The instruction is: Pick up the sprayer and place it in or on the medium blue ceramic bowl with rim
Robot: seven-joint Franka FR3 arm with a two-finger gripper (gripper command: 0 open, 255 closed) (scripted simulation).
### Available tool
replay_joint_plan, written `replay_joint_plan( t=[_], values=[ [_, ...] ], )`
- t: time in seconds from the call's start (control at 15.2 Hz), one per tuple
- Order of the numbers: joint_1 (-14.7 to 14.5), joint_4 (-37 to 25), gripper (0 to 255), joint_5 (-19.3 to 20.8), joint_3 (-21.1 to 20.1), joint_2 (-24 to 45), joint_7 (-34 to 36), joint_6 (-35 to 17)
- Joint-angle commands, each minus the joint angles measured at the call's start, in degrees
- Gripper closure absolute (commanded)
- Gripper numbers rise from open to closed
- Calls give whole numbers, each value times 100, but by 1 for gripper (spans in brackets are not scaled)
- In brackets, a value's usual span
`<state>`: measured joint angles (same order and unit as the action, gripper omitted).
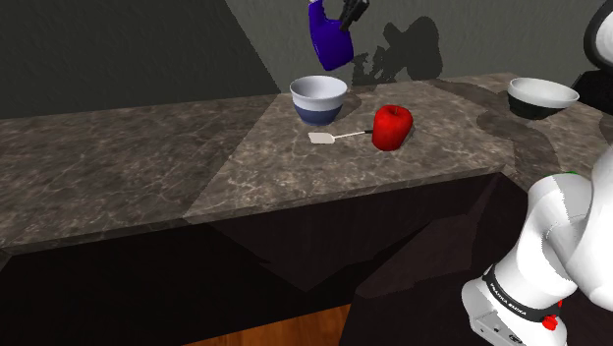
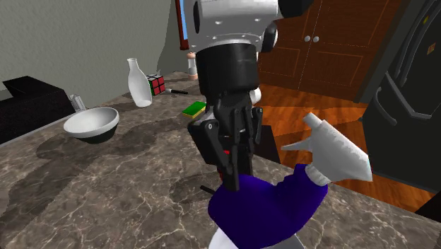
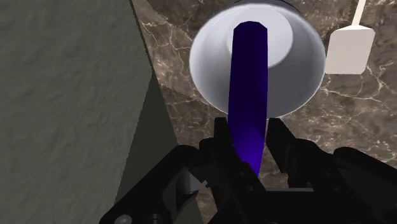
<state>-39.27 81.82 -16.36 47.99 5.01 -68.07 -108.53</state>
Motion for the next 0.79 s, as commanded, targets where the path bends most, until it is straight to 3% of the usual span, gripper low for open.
replay_joint_plan(
  t=[0.0,0.73],
  values=[
    [256,-539,255,-529,65,557,-221,206],
    [-16,701,255,-237,-14,170,-259,-794]
  ],
)
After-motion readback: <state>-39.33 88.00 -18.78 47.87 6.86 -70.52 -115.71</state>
